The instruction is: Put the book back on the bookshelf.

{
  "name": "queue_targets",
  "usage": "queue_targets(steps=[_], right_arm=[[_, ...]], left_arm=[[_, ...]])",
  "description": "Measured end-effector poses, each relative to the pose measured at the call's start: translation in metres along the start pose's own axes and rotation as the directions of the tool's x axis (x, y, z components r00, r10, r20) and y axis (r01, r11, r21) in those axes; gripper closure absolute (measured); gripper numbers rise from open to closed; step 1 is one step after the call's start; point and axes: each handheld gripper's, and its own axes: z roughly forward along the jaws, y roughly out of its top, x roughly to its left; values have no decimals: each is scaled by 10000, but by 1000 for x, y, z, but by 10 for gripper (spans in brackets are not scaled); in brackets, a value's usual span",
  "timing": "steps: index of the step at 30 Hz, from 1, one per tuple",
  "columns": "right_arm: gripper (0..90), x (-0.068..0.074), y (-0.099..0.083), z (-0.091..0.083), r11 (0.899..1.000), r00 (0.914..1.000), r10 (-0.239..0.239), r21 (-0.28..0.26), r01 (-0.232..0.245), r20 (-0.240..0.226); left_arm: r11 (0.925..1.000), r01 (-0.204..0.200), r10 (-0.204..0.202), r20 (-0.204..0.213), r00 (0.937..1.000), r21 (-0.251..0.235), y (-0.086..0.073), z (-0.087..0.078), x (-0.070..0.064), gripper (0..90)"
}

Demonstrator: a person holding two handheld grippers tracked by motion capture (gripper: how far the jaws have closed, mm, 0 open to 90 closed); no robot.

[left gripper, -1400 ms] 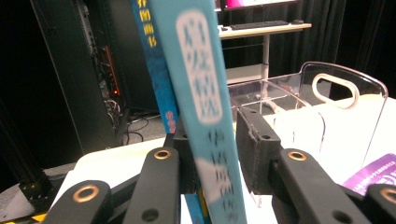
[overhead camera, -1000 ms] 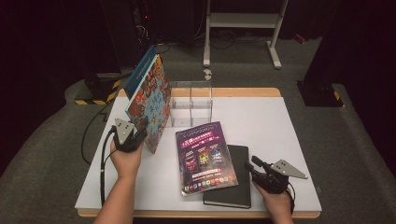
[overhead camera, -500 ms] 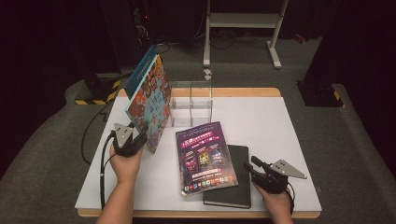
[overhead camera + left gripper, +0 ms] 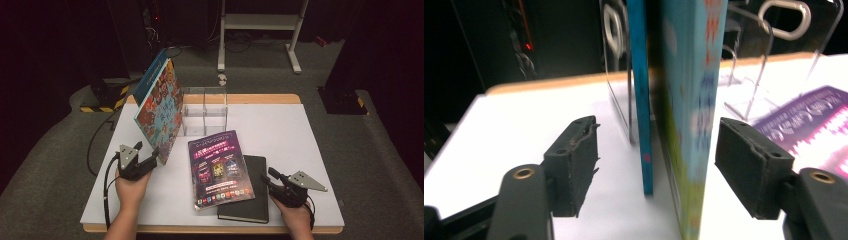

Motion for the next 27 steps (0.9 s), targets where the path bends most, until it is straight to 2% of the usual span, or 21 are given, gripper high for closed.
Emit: queue_targets(steps=[2,3,6,7,8,9,10,11,12,13,14,16,17,18,20,21,22,24,27], right_arm=[[569,0,0,0,10000,10000,-18,11,18,-6],[569,0,0,0,10000,10000,-16,17,16,-8],[569,1,0,1,10000,10000,-20,30,20,-10],[568,1,0,1,10000,10000,-44,59,44,3],[568,1,0,1,10000,10000,-44,59,44,3],[567,1,-1,1,10000,10000,-52,70,52,-12],[567,1,-1,1,10000,10000,-52,70,52,-12],[567,1,-1,1,9999,10000,-63,79,63,-8],[566,1,-1,2,9999,10000,-82,94,82,3],[566,2,-1,2,9999,10000,-90,108,90,9],[564,2,-1,2,9999,9999,-107,128,107,14],[564,2,-1,3,9998,9999,-137,153,137,17],[564,2,-1,3,9998,9999,-137,153,137,17],[562,2,-1,3,9997,9998,-178,169,178,27],[562,3,-1,3,9997,9998,-175,179,175,25],[559,3,-1,3,9996,9998,-187,199,187,24],[559,3,-1,3,9996,9998,-187,199,187,24],[551,4,-1,3,9994,9997,-232,260,232,15],[531,8,1,3,9988,9995,-312,369,311,37]], left_arm=[[9993,206,-217,378,9990,308,-9,-5,2,305],[9993,206,-217,378,9990,308,-9,-5,2,302],[9980,74,-121,734,9972,635,-18,-11,1,292],[9958,42,-123,885,9960,913,-23,-13,0,277],[9958,42,-123,885,9960,913,-23,-13,0,263],[9930,34,-174,1171,9930,1185,-28,-14,0,259],[9930,34,-174,1171,9930,1185,-28,-14,0,260],[9895,71,-267,1340,9906,1447,-30,-16,0,260],[9837,142,-442,1643,9854,1793,-34,-17,-1,260],[9837,142,-442,1643,9854,1793,-34,-17,-1,258],[9738,49,-480,1847,9816,2274,-38,-17,-5,243],[9586,-106,-460,1915,9804,2847,-42,-15,-8,205],[9586,-106,-460,1915,9804,2847,-42,-15,-8,197],[9508,-219,-406,1947,9800,3090,-44,-14,-11,197],[9458,-367,-312,2030,9787,3227,-44,-14,-13,197],[9383,-367,-388,2103,9769,3439,-44,-13,-15,197],[9383,-367,-388,2103,9769,3439,-44,-13,-15,196],[9237,-664,-155,2101,9776,3774,-47,-11,-18,187],[9173,-862,27,2105,9776,3888,-48,-9,-20,184]])
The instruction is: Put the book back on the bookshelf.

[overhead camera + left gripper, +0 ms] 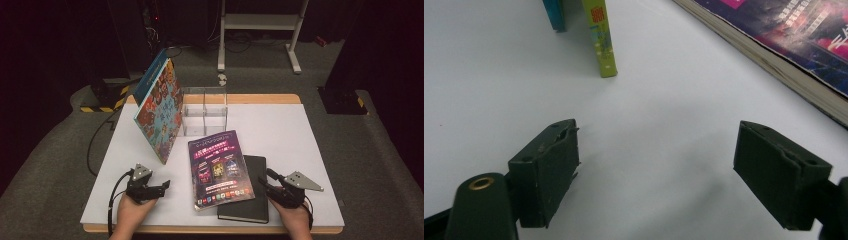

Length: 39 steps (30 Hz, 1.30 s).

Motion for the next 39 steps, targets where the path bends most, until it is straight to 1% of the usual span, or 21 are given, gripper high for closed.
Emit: queue_targets(steps=[3,4,5,6,7,9,11,14,15,18,22,23,24,27,28,30,35,36,37,38,39], right_arm=[[512,5,3,-1,9999,9999,-114,130,113,71],[508,7,4,-2,9997,9999,-143,189,141,61],[496,15,8,-2,9992,9998,-174,361,170,86],[496,15,8,-2,9992,9998,-174,361,170,86],[487,21,12,-2,9981,9994,-282,551,271,178],[477,28,15,-1,9965,9989,-370,759,349,271],[463,36,18,2,9921,9978,-551,1151,505,374],[444,45,21,8,9834,9975,-545,1756,458,453],[444,45,21,8,9834,9975,-545,1756,458,453],[439,53,23,16,9711,9971,-506,2361,358,569],[437,57,23,23,9610,9976,-384,2757,213,570],[437,57,23,23,9610,9976,-384,2757,213,570],[437,60,23,27,9559,9982,-330,2931,169,501],[440,61,24,28,9531,9979,-397,3019,225,510],[437,62,25,30,9486,9986,-269,3164,113,449],[435,63,26,30,9477,9984,-320,3187,158,456],[446,67,25,29,9462,9993,-352,3221,289,137],[446,68,24,29,9452,9992,-383,3248,332,94],[447,70,24,28,9455,9991,-407,3237,361,73],[447,70,24,28,9455,9991,-407,3237,361,73],[446,71,24,28,9448,9991,-433,3253,400,27]], left_arm=[[9997,-180,181,-93,9998,150,-1,2,-2,194],[9993,-335,338,-200,9992,177,-1,2,-5,194],[9986,-489,494,-269,9984,212,-1,3,-6,194],[9977,-631,639,-328,9974,253,-1,3,-8,194],[9971,-702,711,-310,9970,290,-1,3,-9,196],[9972,-698,704,-235,9972,272,-2,3,-9,197],[9966,-769,776,-250,9967,291,-1,3,-9,197],[9966,-775,782,-235,9967,292,-2,3,-10,198],[9966,-775,782,-235,9967,292,-2,3,-10,198],[9966,-774,781,-226,9967,298,-2,3,-10,198],[9960,-829,835,-177,9963,318,-1,3,-9,197],[9960,-829,835,-177,9963,318,-1,3,-9,197],[9961,-819,824,-155,9965,340,-1,3,-9,197],[9959,-838,843,-145,9963,348,-1,2,-10,198],[9955,-870,876,-149,9960,366,-1,2,-10,199],[9954,-872,878,-139,9960,395,-1,2,-11,199],[9950,-911,914,-58,9958,401,-1,1,-13,218],[9961,-813,809,121,9966,350,-1,-1,-14,232],[9961,-813,809,121,9966,350,-1,-1,-14,251],[9978,-617,608,400,9974,226,-1,-2,-14,251],[9983,-563,554,493,9972,160,0,-2,-16,259]])
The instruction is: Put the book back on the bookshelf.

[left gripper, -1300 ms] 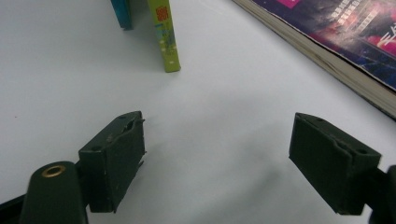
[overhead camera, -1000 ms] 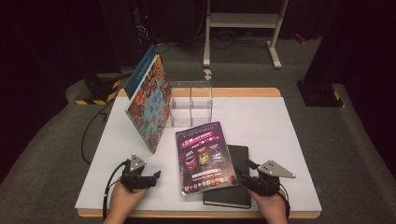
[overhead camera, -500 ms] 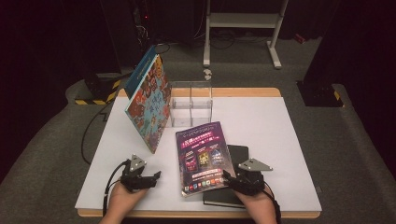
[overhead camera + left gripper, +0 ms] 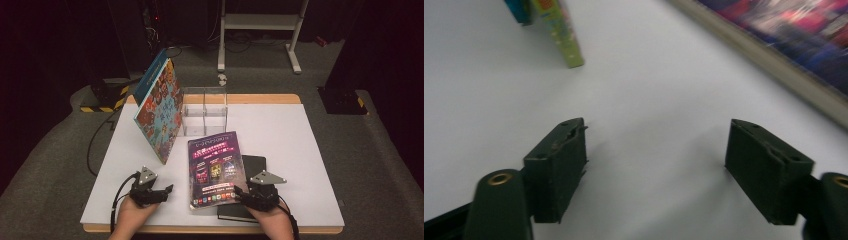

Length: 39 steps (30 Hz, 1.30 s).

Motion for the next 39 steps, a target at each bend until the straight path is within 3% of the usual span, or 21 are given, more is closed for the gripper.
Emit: queue_targets(steps=[7,11,28,34,39], right_arm=[[447,11,-2,-1,9998,9995,-213,7,213,-254],[448,16,-3,0,9996,9991,-290,-19,290,-312],[432,12,10,1,9997,9992,-260,-54,258,-310],[432,0,28,14,9996,9995,-285,-88,284,-168],[435,-7,35,26,10000,10000,-30,81,30,-81]], left_arm=[[9980,-229,270,681,9973,-591,15,6,-27,258],[9977,-567,597,836,9947,-376,21,16,-39,254],[9957,-921,928,702,9932,-130,17,24,-46,250],[9953,-957,966,687,9929,-159,17,24,-46,252],[9936,-1111,1121,539,9922,-216,17,24,-48,253]])
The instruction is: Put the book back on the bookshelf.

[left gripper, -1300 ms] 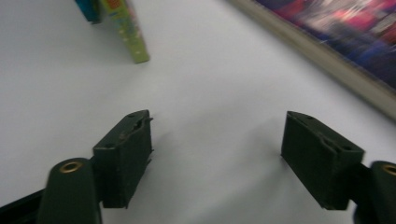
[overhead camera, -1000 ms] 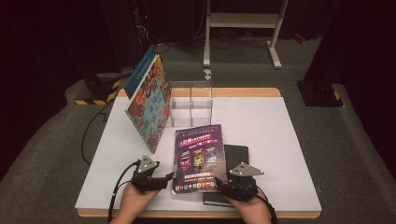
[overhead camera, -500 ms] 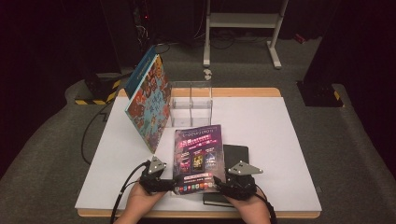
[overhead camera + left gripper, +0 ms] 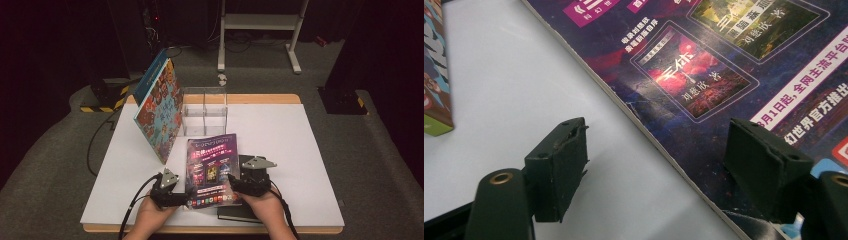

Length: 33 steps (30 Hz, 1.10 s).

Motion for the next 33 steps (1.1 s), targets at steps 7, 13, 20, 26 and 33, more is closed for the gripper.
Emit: queue_targets(steps=[7,13,20,26,33], right_arm=[[441,1,-5,5,9989,9992,411,219,-410,-23],[444,12,-12,-4,9996,9997,239,163,-241,78],[453,25,-18,-7,10000,9996,18,84,-16,-267],[431,26,-17,-7,9997,9996,-216,-107,214,-186],[393,11,-4,0,9995,9994,-182,-239,190,306]], left_arm=[[9997,257,-257,213,9994,4,-1,0,4,252],[9987,503,-503,296,9983,1,-2,-1,7,245],[9978,662,-659,319,9973,-71,-3,-1,9,246],[9982,604,-602,324,9977,-45,-3,-1,8,247],[9984,561,-560,340,9979,-8,-3,0,7,255]])
